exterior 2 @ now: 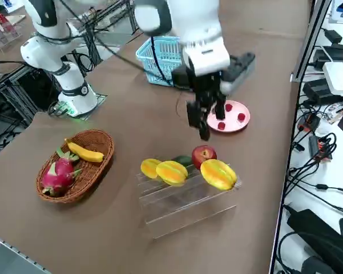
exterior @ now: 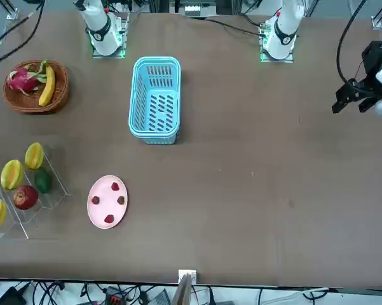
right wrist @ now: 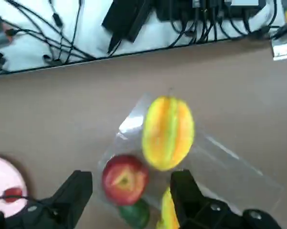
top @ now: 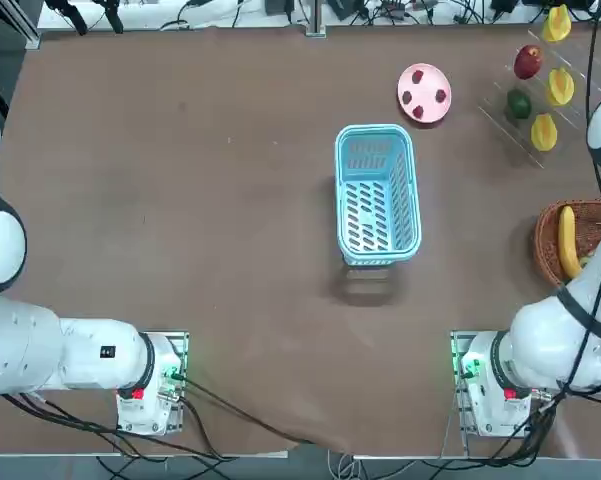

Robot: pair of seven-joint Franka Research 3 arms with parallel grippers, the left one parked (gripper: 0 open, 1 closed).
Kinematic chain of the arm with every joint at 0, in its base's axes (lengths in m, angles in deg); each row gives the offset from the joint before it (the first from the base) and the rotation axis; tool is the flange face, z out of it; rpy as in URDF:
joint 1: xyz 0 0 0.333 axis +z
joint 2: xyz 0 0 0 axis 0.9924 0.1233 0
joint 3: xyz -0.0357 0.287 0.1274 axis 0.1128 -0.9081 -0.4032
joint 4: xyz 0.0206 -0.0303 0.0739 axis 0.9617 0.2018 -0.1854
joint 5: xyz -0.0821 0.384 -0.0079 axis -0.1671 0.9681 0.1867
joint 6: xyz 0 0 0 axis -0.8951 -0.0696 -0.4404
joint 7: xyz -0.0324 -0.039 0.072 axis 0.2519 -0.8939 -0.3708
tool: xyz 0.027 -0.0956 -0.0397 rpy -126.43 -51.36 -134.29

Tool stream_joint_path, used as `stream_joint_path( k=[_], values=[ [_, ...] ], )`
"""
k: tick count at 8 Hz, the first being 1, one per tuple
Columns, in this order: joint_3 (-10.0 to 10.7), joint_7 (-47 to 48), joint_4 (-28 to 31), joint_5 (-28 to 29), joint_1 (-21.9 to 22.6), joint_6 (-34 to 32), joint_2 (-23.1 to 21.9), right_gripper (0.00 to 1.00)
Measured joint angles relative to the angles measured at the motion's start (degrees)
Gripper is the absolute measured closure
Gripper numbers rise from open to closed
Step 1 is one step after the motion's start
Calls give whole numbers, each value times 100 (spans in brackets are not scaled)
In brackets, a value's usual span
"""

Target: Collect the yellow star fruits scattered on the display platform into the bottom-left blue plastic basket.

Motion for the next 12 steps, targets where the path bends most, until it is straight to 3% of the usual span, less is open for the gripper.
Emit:
stream_joint_path(
  k=[5,8,12],
  values=[
    [-9,-185,-64,1,-414,655,350,0],
    [-16,-184,-67,503,-548,825,555,0],
    [-143,-166,-69,620,-543,969,588,0]
  ],
)
